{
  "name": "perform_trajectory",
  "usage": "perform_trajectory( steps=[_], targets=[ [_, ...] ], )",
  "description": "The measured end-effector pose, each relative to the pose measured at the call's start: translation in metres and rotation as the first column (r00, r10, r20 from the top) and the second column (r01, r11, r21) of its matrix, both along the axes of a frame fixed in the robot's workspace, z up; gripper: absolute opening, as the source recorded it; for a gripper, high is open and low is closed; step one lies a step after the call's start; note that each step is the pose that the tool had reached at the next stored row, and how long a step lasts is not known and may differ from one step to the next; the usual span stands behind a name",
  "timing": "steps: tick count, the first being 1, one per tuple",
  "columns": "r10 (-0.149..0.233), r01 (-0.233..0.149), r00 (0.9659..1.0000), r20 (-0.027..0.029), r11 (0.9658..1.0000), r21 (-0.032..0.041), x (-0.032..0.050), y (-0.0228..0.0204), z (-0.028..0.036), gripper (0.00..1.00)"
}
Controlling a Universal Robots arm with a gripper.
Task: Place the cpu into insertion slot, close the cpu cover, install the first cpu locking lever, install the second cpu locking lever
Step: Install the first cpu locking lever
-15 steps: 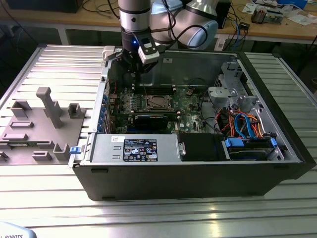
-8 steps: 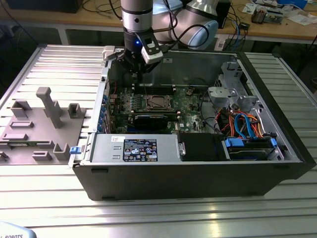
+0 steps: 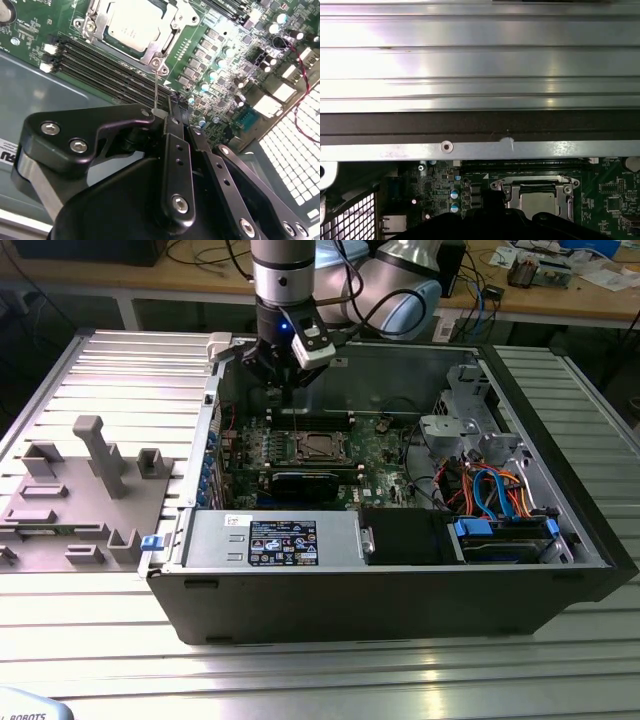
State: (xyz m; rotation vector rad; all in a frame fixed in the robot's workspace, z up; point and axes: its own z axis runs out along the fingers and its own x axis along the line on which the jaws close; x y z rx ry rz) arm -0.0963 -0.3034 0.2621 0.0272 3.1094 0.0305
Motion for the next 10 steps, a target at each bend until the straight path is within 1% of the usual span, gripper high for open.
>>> perform_trajectory(
  steps=[10],
  targets=[
    [0.000, 0.000, 1.0000, -0.0008, 1.0000, 0.0000, 0.0047, 0.0000, -0.0013, 0.11]
  ],
)
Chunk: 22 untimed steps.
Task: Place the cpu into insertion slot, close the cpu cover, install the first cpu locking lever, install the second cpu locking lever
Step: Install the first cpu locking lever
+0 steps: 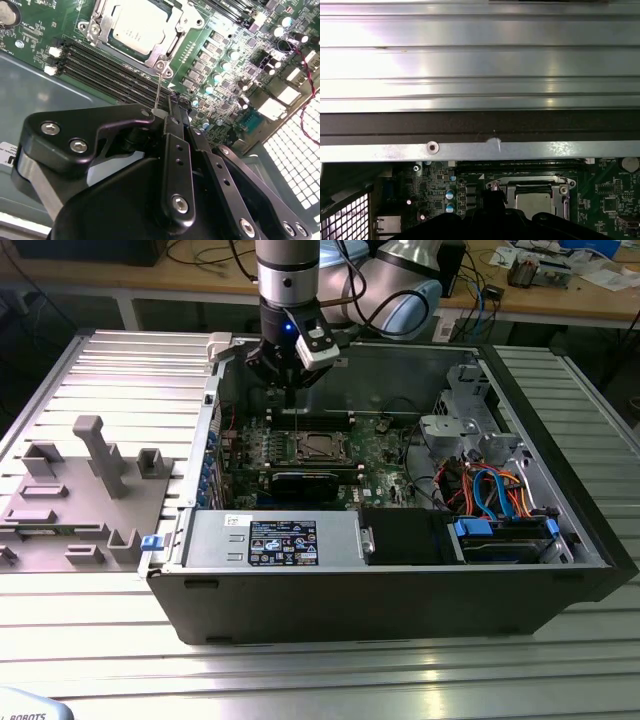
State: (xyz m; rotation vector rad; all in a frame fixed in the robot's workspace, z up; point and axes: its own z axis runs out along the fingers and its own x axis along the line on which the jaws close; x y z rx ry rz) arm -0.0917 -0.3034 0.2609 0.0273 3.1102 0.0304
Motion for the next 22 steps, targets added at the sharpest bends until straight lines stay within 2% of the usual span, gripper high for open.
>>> perform_trajectory(
  steps=[5, 15, 22],
  targets=[
    [0.000, 0.000, 1.0000, -0.0002, 1.0000, 0.0000, 0.0023, 0.0000, -0.0009, 0.11],
    [0.000, 0.000, 1.0000, -0.0025, 1.0000, 0.0000, 0.0132, 0.0000, -0.0023, 0.11],
    [0.000, 0.000, 1.0000, -0.0024, 1.0000, 0.0001, 0.0136, 0.0000, -0.0036, 0.11]
  ],
)
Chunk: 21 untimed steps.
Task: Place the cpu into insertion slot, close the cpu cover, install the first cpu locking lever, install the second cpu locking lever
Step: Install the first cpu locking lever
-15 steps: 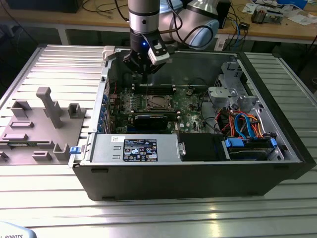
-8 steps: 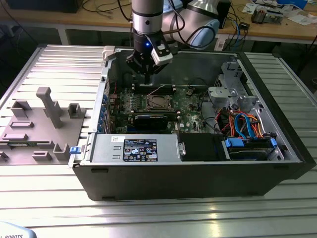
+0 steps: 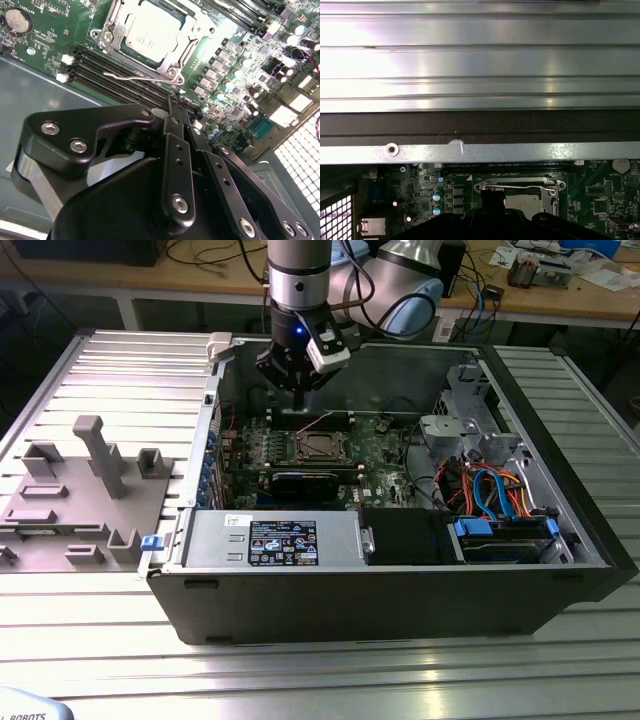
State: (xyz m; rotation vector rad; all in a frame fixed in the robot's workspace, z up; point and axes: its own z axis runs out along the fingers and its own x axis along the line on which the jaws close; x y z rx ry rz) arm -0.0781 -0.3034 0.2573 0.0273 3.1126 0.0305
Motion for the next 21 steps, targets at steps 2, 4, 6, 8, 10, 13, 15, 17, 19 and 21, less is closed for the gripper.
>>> perform_trajectory(
  steps=[2, 4, 6, 8, 10, 13, 15, 17, 19, 21],
  targets=[
    [0.000, 0.000, 1.0000, -0.0001, 1.0000, 0.0000, 0.0000, 0.0000, -0.0018, 0.11],
    [0.000, 0.000, 1.0000, -0.0001, 1.0000, 0.0000, 0.0000, 0.0001, -0.0039, 0.11],
    [0.000, 0.000, 1.0000, -0.0002, 1.0000, -0.0002, 0.0000, 0.0002, -0.0070, 0.11],
    [0.000, 0.000, 1.0000, -0.0001, 1.0000, -0.0001, 0.0000, 0.0003, -0.0086, 0.11],
    [0.000, 0.000, 1.0000, -0.0001, 1.0000, -0.0001, 0.0000, 0.0003, -0.0099, 0.11],
    [0.000, 0.000, 1.0000, -0.0001, 1.0000, -0.0001, 0.0000, 0.0004, -0.0125, 0.11],
    [0.000, 0.000, 1.0000, -0.0001, 1.0000, -0.0001, 0.0002, 0.0012, -0.0137, 0.11],
    [0.000, 0.000, 1.0000, -0.0001, 1.0000, -0.0001, 0.0008, 0.0027, -0.0149, 0.11],
    [0.000, 0.000, 1.0000, -0.0001, 1.0000, 0.0000, 0.0013, 0.0037, -0.0157, 0.11],
    [0.000, 0.000, 1.0000, 0.0000, 1.0000, 0.0001, 0.0014, 0.0042, -0.0164, 0.11]
  ],
)
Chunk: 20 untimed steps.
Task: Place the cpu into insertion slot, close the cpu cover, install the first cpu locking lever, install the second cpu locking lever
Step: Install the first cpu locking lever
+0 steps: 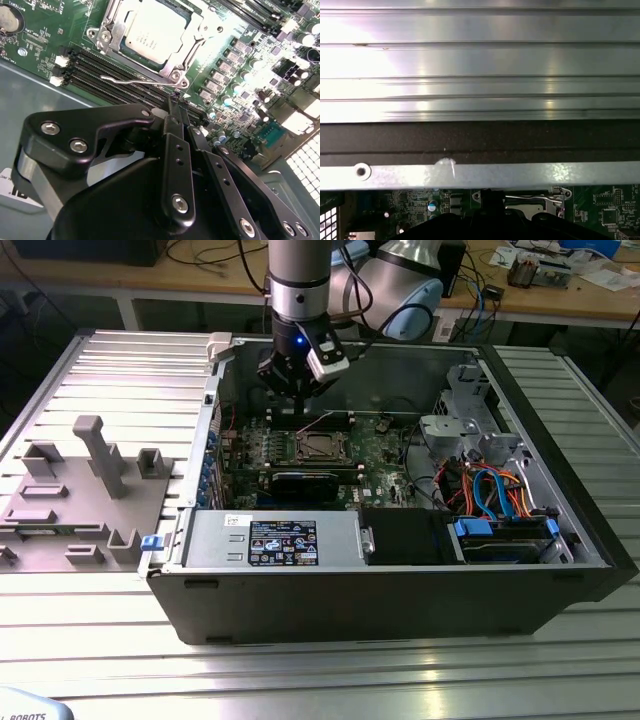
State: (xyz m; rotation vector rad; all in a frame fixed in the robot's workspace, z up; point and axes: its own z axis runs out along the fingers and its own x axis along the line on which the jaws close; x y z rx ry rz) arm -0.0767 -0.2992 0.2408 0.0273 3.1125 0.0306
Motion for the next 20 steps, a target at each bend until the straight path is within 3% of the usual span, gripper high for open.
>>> perform_trajectory(
  steps=[20],
  targets=[
    [0.000, 0.000, 1.0000, -0.0002, 1.0000, -0.0004, 0.0041, 0.0014, -0.0055, 0.11]
  ],
)
